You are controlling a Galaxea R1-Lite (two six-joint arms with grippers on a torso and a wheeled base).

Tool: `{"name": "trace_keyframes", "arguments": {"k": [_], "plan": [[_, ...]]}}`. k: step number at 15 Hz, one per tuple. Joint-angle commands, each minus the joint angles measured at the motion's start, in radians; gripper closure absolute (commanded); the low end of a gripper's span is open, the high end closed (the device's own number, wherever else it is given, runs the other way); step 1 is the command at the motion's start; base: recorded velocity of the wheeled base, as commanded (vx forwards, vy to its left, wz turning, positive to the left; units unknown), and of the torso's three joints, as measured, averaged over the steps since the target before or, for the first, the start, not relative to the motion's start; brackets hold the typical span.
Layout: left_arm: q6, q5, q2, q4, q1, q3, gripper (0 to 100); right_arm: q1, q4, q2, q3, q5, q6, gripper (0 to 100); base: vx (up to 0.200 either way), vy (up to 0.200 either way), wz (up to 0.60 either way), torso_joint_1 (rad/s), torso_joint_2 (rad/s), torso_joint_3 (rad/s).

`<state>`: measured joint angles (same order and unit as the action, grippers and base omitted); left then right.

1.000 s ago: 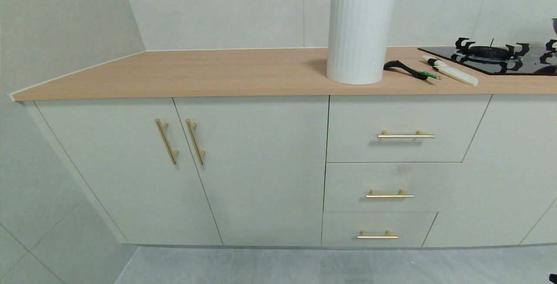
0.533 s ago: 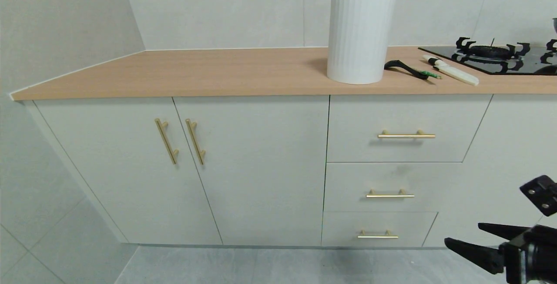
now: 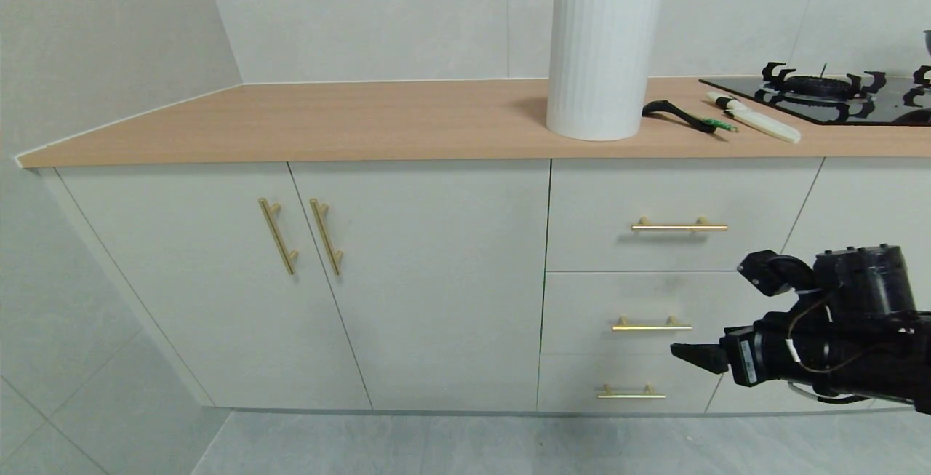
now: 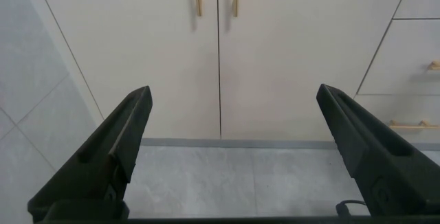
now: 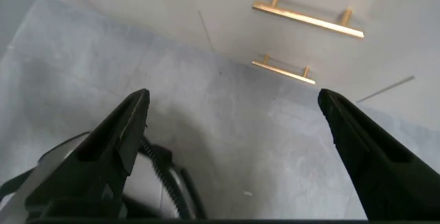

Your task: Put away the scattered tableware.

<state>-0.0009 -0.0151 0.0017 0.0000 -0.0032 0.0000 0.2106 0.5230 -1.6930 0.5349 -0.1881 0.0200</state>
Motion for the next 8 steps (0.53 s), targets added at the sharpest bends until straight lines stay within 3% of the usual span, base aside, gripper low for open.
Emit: {"name": "trace_keyframes", "arguments": {"k": [1,5,6,8], "plan": [[-0.001,0.000,0.001,0.000,0.000,0.000,0,0.000,0.008,-0.168,0.046,0.007,-0.002,0,0.000,0.000,0.00,0.000,0.00,0.000],[-0.001,0.000,0.001,0.000,0.000,0.000,0,-0.013,0.141,-0.298,0.051,0.064,-0.008,0,0.000,0.000,0.00,0.000,0.00,0.000],[-0.001,-0.002,0.001,0.000,0.000,0.000,0,-0.023,0.281,-0.390,0.051,0.131,-0.012,0,0.000,0.000,0.00,0.000,0.00,0.000],[-0.001,0.000,0.001,0.000,0.000,0.000,0,-0.030,0.400,-0.467,0.059,0.182,-0.052,0,0.000,0.000,0.00,0.000,0.00,0.000]]}}
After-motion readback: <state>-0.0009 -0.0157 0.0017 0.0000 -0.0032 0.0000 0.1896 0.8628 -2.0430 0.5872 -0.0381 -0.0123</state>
